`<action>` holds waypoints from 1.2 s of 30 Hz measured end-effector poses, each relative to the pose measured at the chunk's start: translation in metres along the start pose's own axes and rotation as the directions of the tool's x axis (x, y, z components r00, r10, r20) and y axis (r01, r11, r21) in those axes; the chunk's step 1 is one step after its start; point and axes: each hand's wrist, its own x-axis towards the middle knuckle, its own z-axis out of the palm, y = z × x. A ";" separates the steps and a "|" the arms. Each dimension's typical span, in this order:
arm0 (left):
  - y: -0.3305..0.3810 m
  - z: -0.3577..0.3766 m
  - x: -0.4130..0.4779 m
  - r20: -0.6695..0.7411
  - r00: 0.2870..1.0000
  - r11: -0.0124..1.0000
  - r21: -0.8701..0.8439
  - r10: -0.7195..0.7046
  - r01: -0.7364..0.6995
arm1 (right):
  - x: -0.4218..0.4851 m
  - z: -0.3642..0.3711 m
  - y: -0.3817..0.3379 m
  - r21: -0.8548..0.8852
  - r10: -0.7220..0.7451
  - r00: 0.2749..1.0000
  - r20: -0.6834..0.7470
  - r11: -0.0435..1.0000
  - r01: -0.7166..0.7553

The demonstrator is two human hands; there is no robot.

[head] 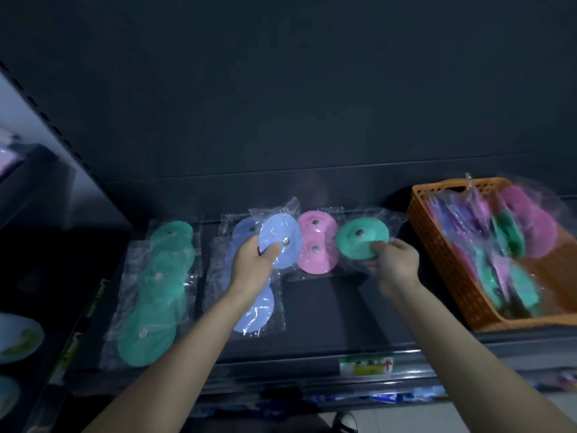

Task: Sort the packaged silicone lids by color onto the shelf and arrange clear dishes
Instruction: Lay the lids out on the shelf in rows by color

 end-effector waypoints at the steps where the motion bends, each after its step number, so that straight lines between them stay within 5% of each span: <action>1: 0.001 0.005 0.002 0.001 1.000 1.000 0.000 0.001 -0.001 | 0.007 0.000 -0.001 0.014 0.031 1.000 0.007 0.999 -0.031; 5: 0.004 0.021 0.009 -0.002 1.000 1.000 0.003 0.000 0.000 | 0.034 -0.005 -0.004 0.117 0.172 0.984 0.040 0.978 -0.175; 9: 0.007 0.041 0.016 0.004 1.000 0.999 0.039 0.016 -0.016 | 0.060 -0.025 -0.003 -0.001 0.106 0.993 -0.046 0.994 -0.106; 14: 0.011 0.069 0.022 -0.011 1.000 1.000 0.028 -0.010 0.010 | 0.083 -0.046 -0.006 0.089 0.151 0.986 -0.075 0.986 -0.144; 23: 0.014 0.089 0.025 -0.058 0.997 0.998 0.028 -0.056 0.057 | 0.102 -0.048 -0.022 0.198 0.311 0.939 0.144 0.921 -0.336; 26: 0.016 0.087 0.023 -0.064 0.997 0.999 0.020 -0.036 0.038 | 0.099 -0.039 -0.026 0.001 0.279 0.934 0.225 0.958 -0.287; 28: 0.016 0.084 0.022 -0.070 0.997 1.000 0.004 -0.021 0.021 | 0.099 -0.040 -0.024 -0.317 0.105 0.971 0.215 0.948 -0.033; 30: 0.016 0.082 0.022 -0.074 0.997 1.000 0.000 -0.014 0.014 | 0.099 -0.046 -0.022 -0.695 -0.262 0.926 0.272 0.612 0.378; 32: 0.015 0.080 0.022 -0.075 0.997 1.000 0.000 -0.010 0.010 | 0.098 -0.047 -0.019 -0.765 -0.514 0.733 0.445 0.206 0.610; 34: 0.013 0.079 0.023 -0.076 0.997 1.000 0.002 -0.001 0.001 | 0.104 -0.040 -0.012 -0.699 -0.461 0.626 0.629 0.017 0.715; 36: 0.012 0.078 0.024 -0.078 0.997 1.000 0.005 0.001 -0.001 | 0.113 -0.032 0.000 -0.646 -0.287 0.619 0.731 0.002 0.764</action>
